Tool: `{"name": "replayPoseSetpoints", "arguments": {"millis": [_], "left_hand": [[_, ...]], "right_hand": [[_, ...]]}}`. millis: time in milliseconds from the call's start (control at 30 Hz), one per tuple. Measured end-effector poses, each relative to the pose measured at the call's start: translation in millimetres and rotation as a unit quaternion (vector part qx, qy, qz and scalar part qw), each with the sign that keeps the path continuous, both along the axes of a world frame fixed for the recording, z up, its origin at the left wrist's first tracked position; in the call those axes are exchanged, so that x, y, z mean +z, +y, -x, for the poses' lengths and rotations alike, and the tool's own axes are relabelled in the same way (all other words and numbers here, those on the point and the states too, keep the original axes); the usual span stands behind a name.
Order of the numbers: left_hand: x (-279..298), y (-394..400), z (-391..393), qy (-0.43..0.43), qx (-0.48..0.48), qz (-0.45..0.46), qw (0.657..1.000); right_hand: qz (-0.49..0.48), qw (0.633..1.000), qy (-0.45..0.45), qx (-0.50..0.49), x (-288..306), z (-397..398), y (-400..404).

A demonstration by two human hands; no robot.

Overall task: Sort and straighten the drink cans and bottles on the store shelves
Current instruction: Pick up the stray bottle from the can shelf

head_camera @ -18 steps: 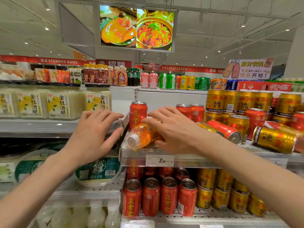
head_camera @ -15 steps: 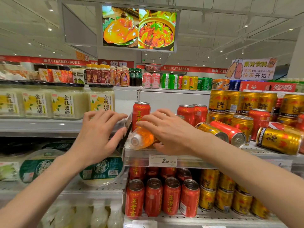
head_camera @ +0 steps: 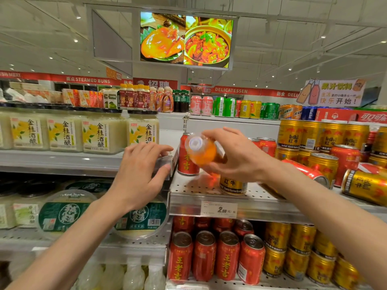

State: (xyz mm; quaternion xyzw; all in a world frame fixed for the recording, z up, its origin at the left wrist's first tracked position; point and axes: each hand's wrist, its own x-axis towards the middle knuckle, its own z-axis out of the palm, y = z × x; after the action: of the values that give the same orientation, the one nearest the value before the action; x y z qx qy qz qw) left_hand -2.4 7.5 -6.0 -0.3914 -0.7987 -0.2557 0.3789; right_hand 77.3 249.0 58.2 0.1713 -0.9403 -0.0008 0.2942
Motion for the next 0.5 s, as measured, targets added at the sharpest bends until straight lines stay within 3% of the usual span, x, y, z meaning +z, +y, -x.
{"name": "replayPoseSetpoints", "arguments": {"millis": [267, 367, 500], "left_hand": [[-1, 3, 0, 0.004, 0.015, 0.0, 1.0], [-1, 4, 1, 0.006, 0.021, 0.002, 1.0], [-2, 4, 1, 0.008, 0.029, 0.006, 1.0]], "right_hand": [[0.253, 0.966, -0.045, -0.015, 22, 11, -13], [0.274, 0.96, -0.055, -0.027, 18, 17, -23], [0.223, 0.972, -0.038, -0.064, 16, 17, -28]]}}
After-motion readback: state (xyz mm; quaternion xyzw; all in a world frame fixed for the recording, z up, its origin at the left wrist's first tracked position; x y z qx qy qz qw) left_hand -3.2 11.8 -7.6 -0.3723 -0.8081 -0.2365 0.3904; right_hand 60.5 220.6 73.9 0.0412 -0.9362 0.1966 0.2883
